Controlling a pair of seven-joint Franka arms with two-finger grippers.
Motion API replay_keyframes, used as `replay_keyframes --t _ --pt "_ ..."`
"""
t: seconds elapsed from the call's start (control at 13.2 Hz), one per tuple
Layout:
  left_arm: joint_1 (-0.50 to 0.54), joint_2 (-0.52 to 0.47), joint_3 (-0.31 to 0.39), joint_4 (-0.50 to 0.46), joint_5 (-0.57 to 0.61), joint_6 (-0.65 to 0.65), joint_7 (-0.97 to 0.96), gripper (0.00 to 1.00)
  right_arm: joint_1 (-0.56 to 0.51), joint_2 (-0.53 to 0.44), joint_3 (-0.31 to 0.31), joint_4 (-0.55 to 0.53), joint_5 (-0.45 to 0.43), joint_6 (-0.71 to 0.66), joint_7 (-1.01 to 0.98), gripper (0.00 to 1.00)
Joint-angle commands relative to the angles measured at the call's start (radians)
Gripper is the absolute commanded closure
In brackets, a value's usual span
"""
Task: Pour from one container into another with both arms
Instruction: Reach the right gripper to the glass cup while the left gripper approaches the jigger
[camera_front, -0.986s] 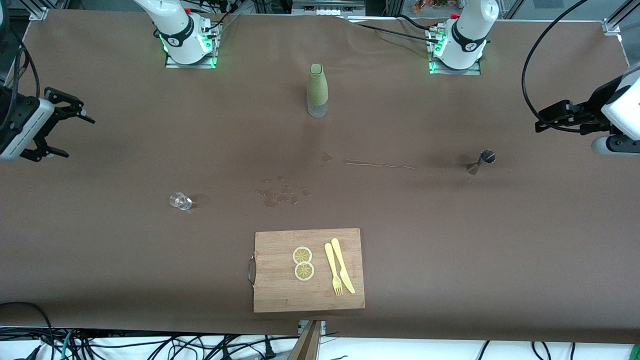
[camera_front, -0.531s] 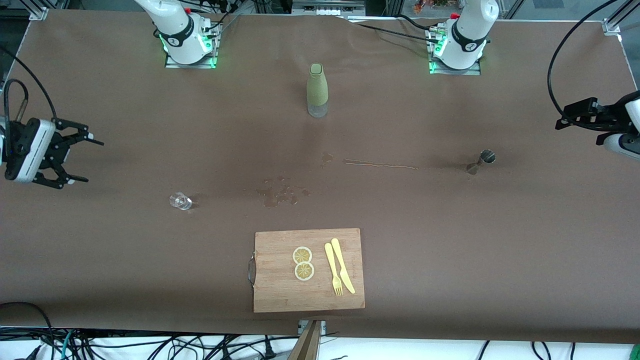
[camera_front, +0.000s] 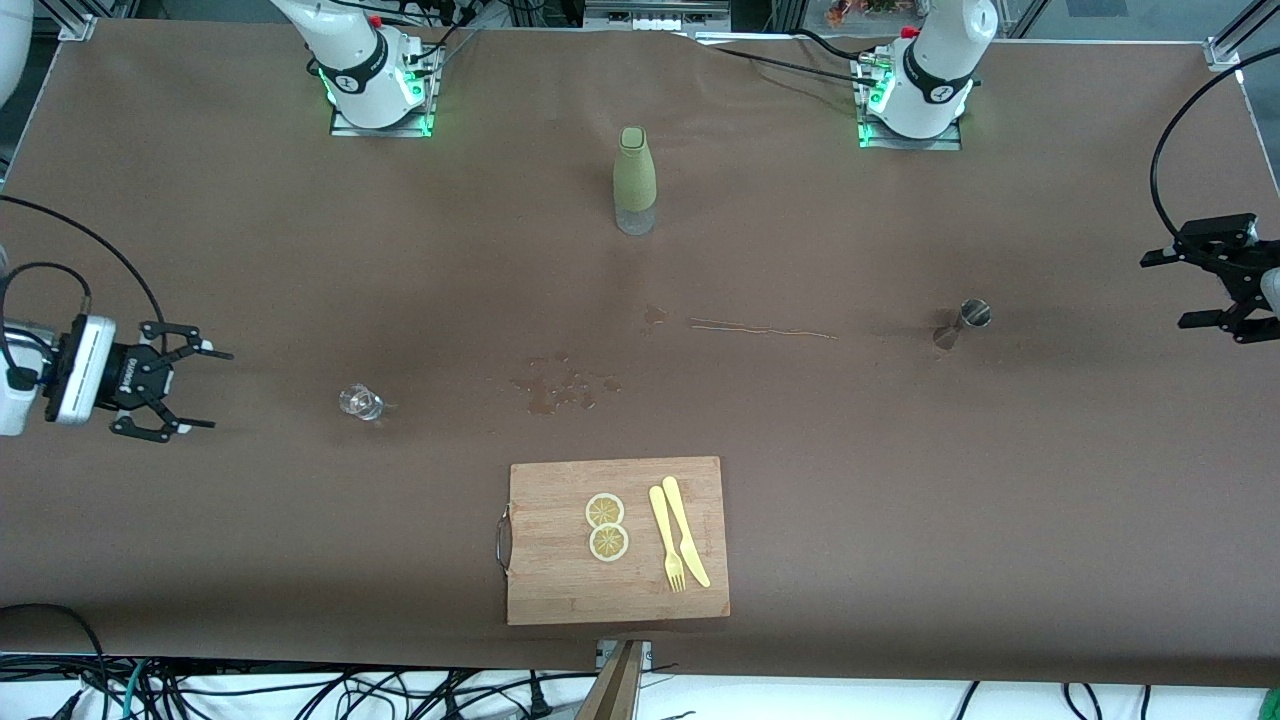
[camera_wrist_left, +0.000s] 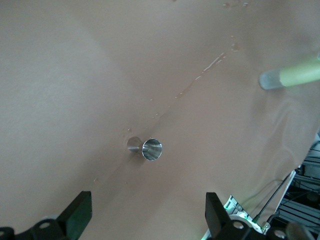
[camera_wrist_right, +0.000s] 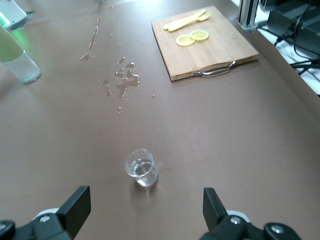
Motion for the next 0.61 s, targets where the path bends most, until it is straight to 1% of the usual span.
replay_keyframes --t 0.0,0.23,0.38,0.53 --pt "0.061 0.03 0.005 -0.106 -0.123 -0.009 0.21 0.0 -0.013 0.135 0.01 0.05 0.156 -0.026 -0.157 0.0" --pt "0.148 0.11 0.005 -0.222 -0.251 -0.007 0.496 0.0 -0.013 0.241 0.014 0.049 0.267 -0.052 -0.311 0.0" --pt "0.176 0.179 0.005 -0.241 -0.297 -0.003 0.648 0.0 -0.011 0.295 0.016 0.049 0.307 -0.064 -0.382 0.0" --pt "0.229 0.263 0.005 -0.255 -0.354 -0.001 0.782 0.0 -0.01 0.335 0.016 0.044 0.335 -0.069 -0.442 0.0"
